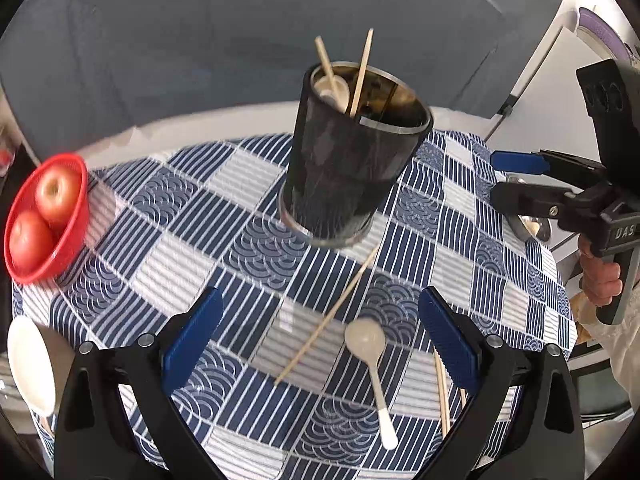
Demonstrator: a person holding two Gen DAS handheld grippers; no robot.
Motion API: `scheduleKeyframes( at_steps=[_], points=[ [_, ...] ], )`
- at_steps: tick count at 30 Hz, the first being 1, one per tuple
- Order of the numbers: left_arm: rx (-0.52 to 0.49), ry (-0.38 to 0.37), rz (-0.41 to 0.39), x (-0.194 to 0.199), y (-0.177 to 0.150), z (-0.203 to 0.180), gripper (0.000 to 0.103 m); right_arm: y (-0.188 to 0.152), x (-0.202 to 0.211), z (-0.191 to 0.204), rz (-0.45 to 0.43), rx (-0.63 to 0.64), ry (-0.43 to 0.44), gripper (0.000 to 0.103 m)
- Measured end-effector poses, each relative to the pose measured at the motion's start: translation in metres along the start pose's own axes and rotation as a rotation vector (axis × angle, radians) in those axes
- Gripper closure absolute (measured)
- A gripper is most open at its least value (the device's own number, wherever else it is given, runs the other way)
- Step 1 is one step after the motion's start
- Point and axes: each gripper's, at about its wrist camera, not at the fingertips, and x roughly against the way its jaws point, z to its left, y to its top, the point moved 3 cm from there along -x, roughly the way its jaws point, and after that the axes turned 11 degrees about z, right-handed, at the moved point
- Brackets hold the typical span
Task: Organize utensils
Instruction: 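Lower the left tool toward a white spoon while the right tool approaches another spoon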
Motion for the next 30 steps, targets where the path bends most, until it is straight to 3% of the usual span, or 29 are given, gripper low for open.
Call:
scheduleKeyframes(
  at_steps=[3, 6, 21, 30],
  points=[
    [0.007, 0.013, 0.038, -0.009, -0.013, 0.006, 0.007, -0.007, -0.015, 0.006, 0.041, 0.004, -0.003, 0.017],
    [0.037, -0.022, 0.077, -0.017, -0.026, 0.012, 0.007, -0.014, -0.031, 0.014, 0.083, 0.008, -0.005, 0.017],
    [0.092, -0.015, 0.163, -0.045, -0.089, 0.046, 0.007, -0.046, -0.111, 0.058, 0.302, 0.042, -0.039, 0.017],
    [0.052, 0.006, 0.211, -0.057, -0.111, 0.043, 0.007, -0.052, -0.148, 0.076, 0.395, 0.035, -0.067, 0.019]
  ],
)
